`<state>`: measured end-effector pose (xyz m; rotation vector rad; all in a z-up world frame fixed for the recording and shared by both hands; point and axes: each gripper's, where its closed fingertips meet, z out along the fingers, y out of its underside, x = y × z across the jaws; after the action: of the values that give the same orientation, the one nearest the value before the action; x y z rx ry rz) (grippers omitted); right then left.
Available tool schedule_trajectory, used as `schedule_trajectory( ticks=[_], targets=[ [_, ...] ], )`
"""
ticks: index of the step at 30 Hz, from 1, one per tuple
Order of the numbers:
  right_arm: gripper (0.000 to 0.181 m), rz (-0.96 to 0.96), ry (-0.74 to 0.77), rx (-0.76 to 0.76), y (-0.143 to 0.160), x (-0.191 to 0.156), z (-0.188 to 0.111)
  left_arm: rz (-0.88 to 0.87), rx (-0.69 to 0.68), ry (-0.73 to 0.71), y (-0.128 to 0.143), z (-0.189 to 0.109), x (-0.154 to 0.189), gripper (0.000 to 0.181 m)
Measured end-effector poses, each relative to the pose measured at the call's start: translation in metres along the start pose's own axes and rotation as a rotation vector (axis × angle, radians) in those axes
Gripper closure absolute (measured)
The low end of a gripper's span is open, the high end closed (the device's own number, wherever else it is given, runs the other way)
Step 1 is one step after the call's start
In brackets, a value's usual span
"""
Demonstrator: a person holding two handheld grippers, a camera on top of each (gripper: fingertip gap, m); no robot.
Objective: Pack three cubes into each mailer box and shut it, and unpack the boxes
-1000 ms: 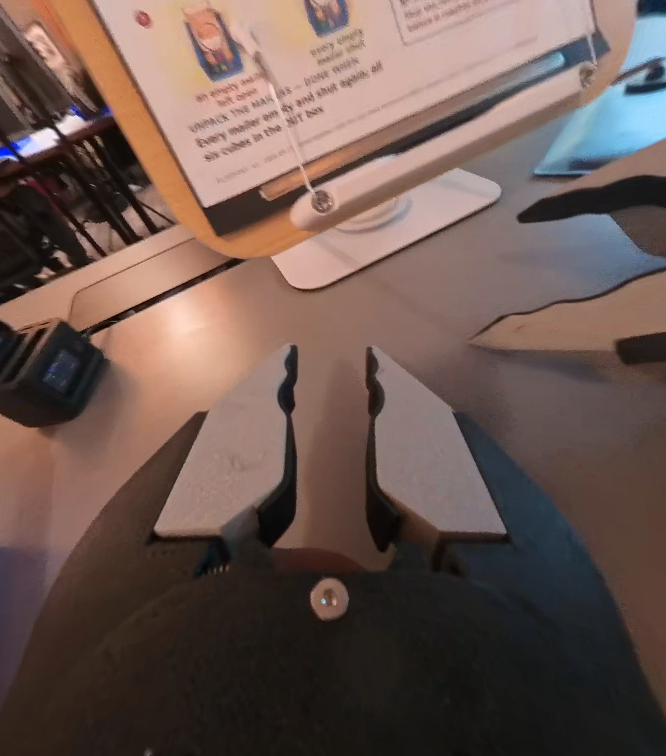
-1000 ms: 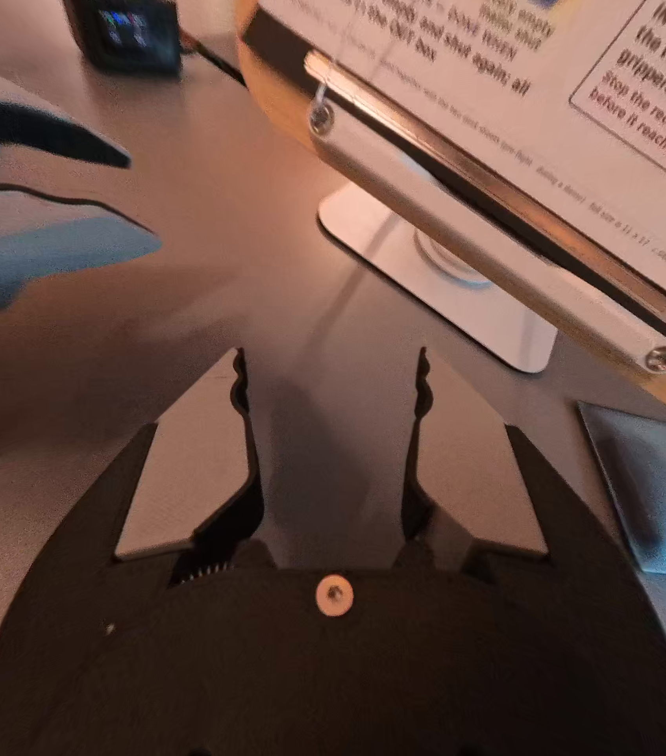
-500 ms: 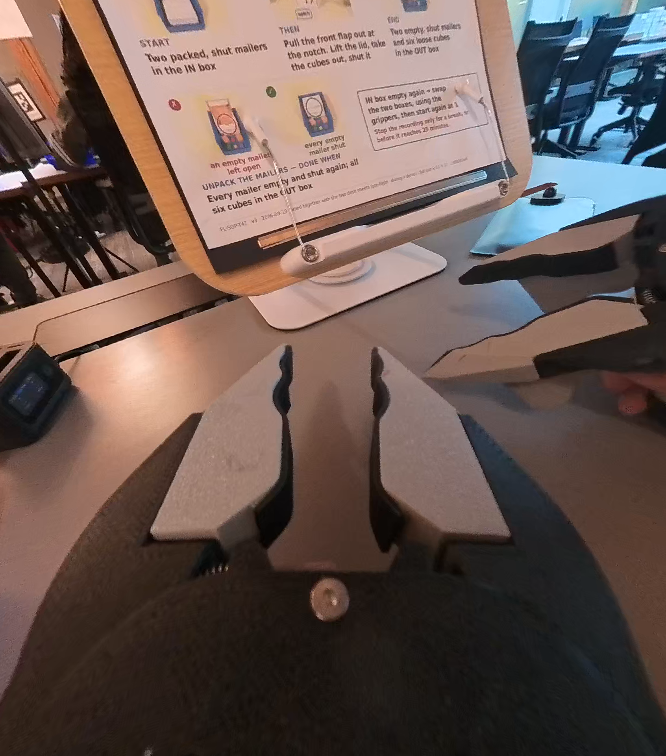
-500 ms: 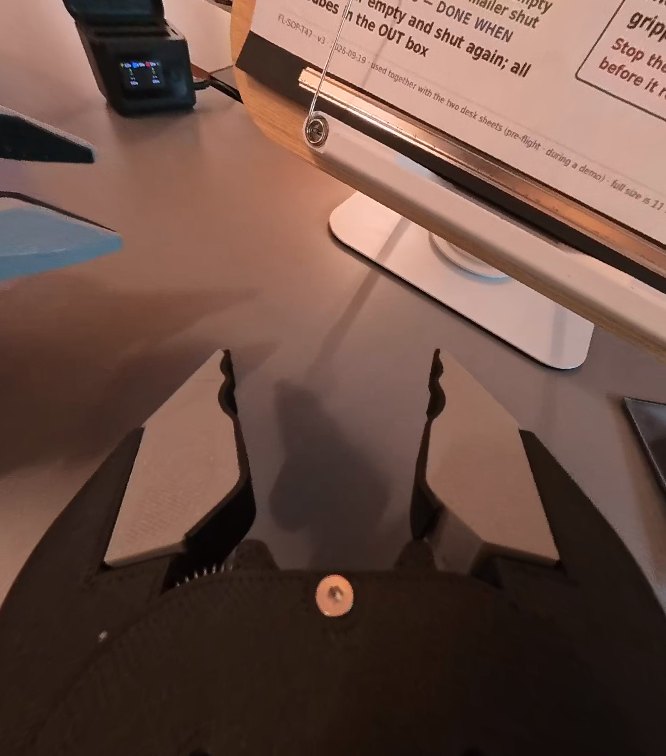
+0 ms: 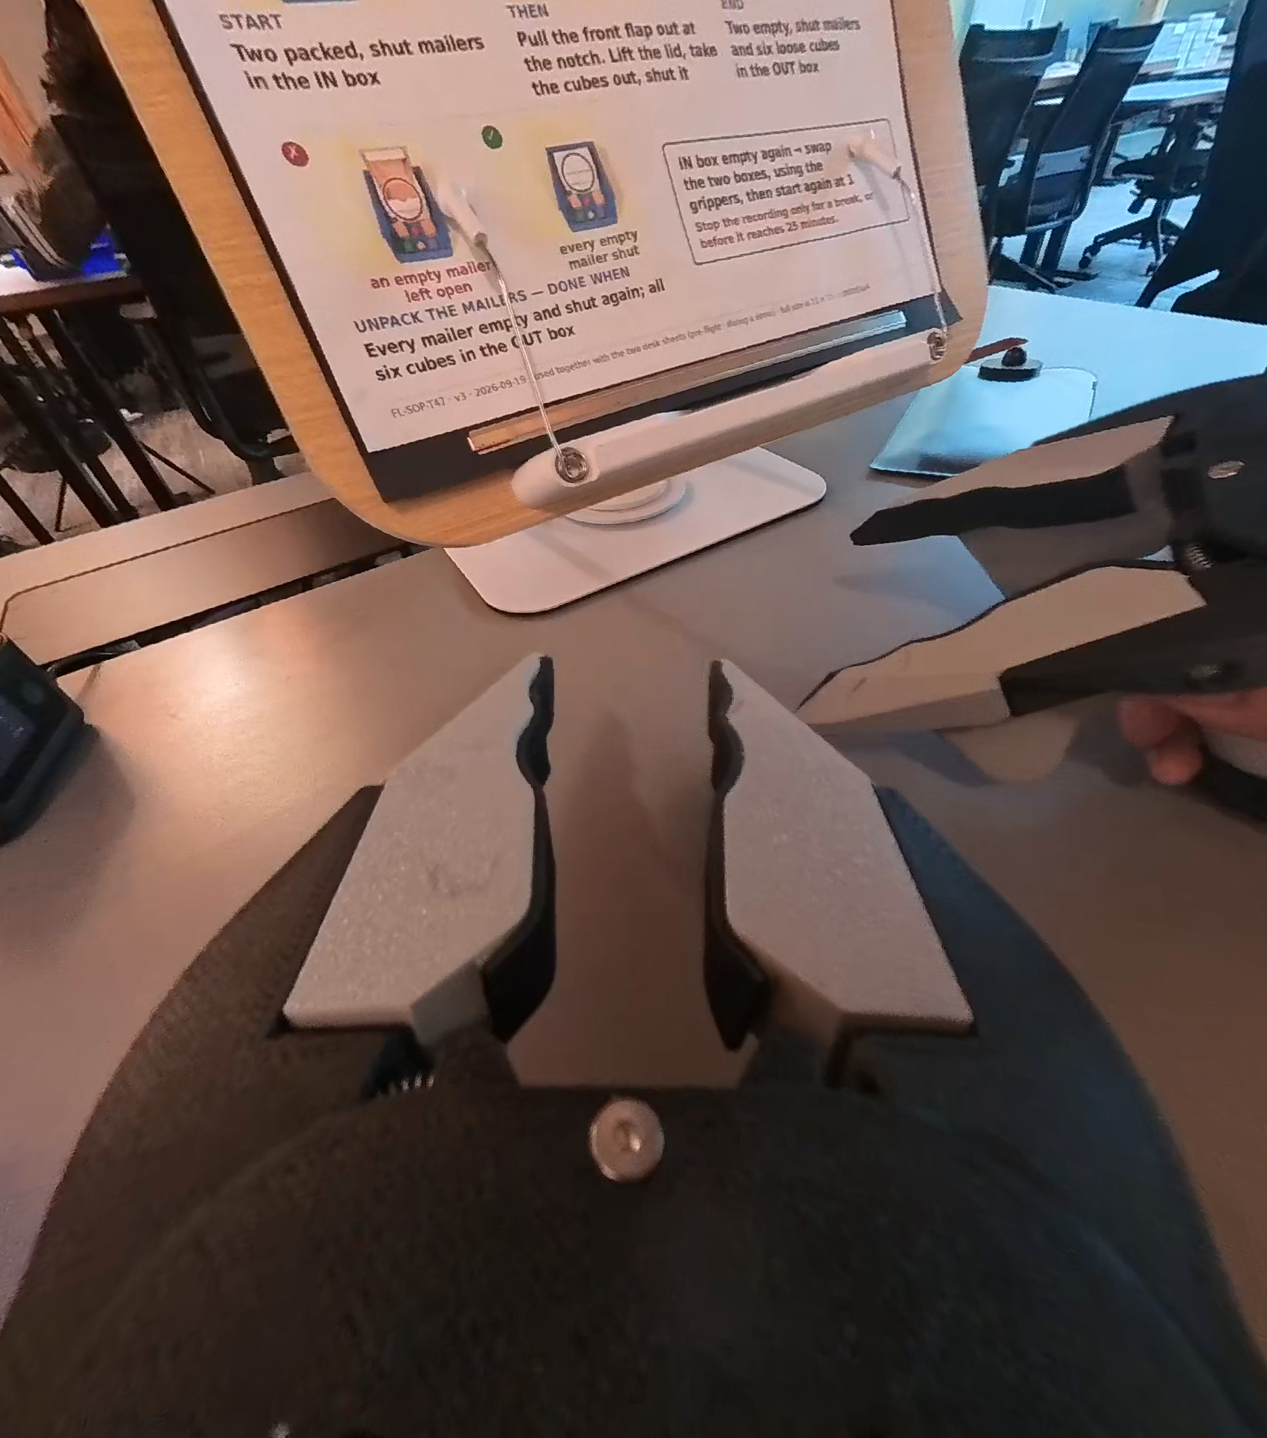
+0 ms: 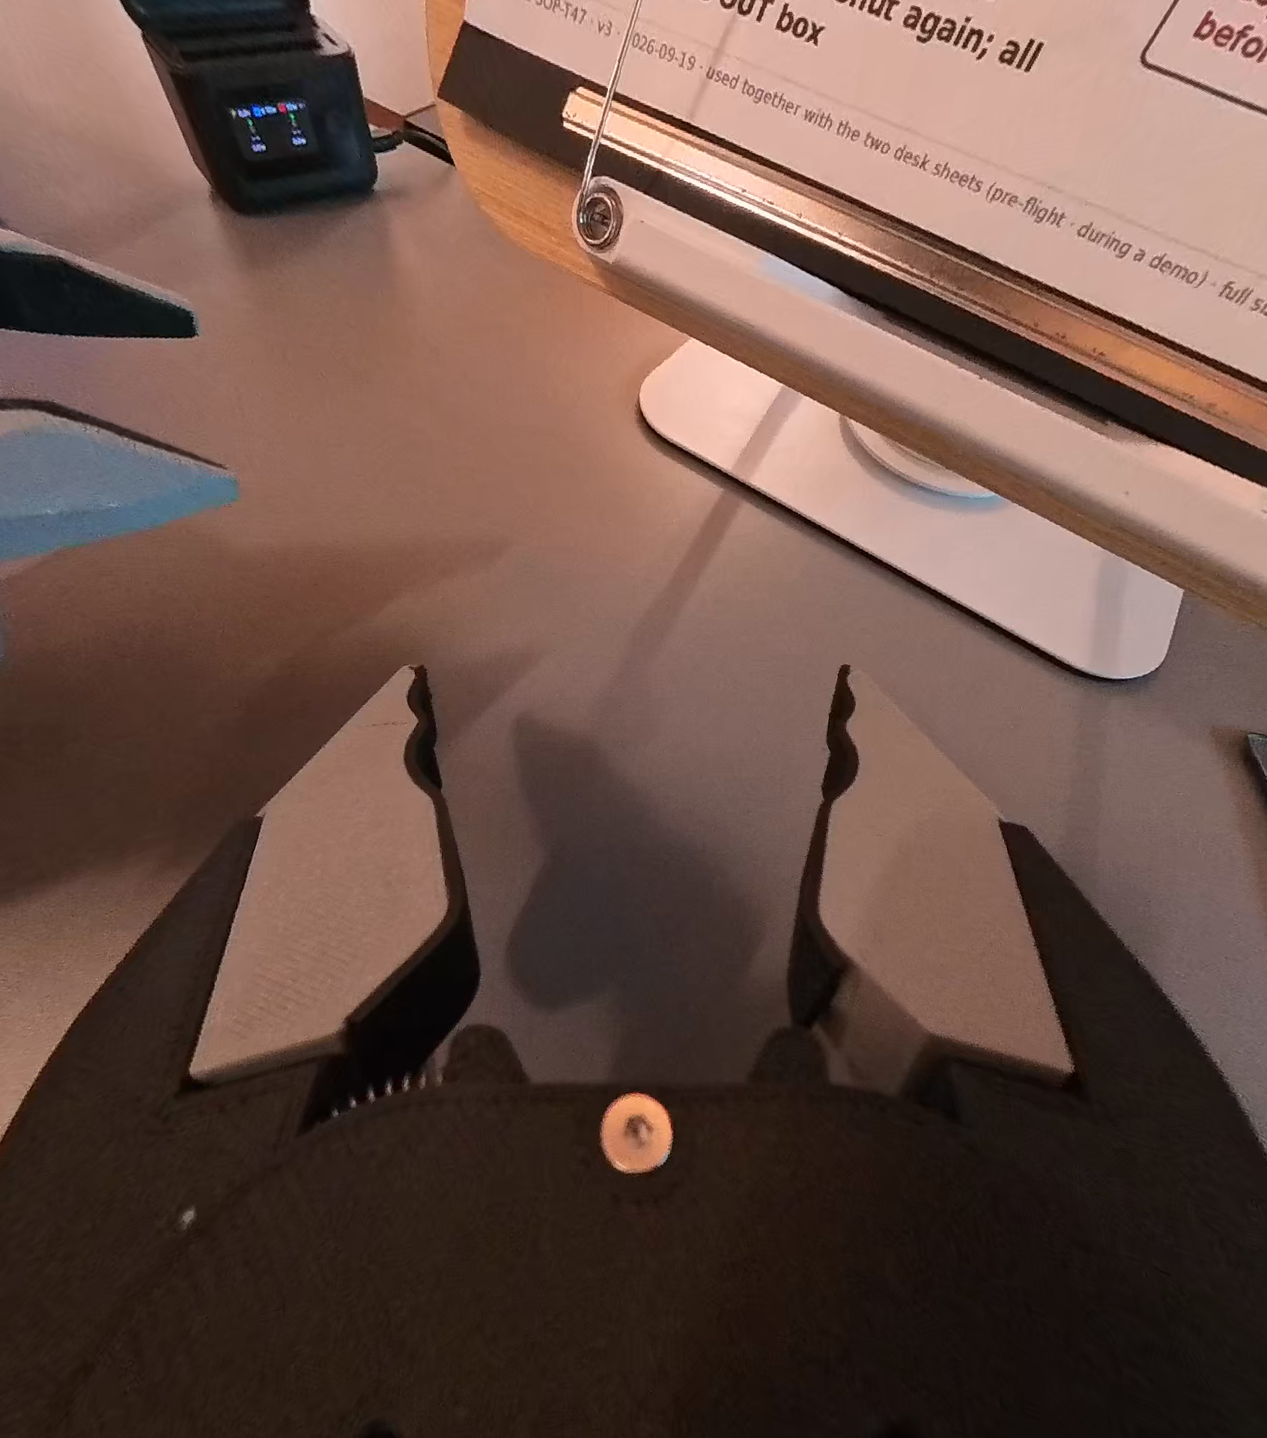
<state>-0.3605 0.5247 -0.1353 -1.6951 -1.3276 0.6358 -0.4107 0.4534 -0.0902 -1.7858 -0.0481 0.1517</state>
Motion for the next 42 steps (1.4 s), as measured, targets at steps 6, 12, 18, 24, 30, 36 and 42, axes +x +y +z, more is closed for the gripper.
schedule_trajectory(
  ticks=[6, 12, 18, 24, 30, 36, 42],
  targets=[
    [0.082, -0.005, 0.0, -0.004, 0.0, -0.001, 0.0, 0.005, 0.008, 0.011, -0.001, -0.001, 0.002, 0.135],
    [0.083, -0.005, 0.002, 0.0, 0.0, -0.001, -0.001, 0.003, 0.033, 0.01, -0.004, -0.005, 0.003, 0.14],
    [0.085, -0.01, -0.002, 0.009, -0.001, -0.004, -0.002, -0.021, 0.026, 0.006, -0.003, -0.005, 0.001, 0.132],
    [0.087, -0.019, 0.002, 0.004, 0.0, -0.005, -0.002, -0.008, 0.032, 0.009, -0.003, -0.008, 0.004, 0.128],
    [0.089, -0.039, 0.012, 0.017, -0.002, -0.006, -0.004, -0.006, 0.053, 0.004, -0.005, -0.011, 0.005, 0.129],
    [0.089, -0.049, 0.006, 0.012, -0.001, -0.008, -0.003, 0.003, 0.052, -0.004, -0.005, -0.012, 0.005, 0.131],
    [0.09, -0.06, 0.008, 0.004, -0.001, -0.009, -0.003, 0.01, 0.051, -0.004, -0.005, -0.012, 0.006, 0.131]
  ],
)
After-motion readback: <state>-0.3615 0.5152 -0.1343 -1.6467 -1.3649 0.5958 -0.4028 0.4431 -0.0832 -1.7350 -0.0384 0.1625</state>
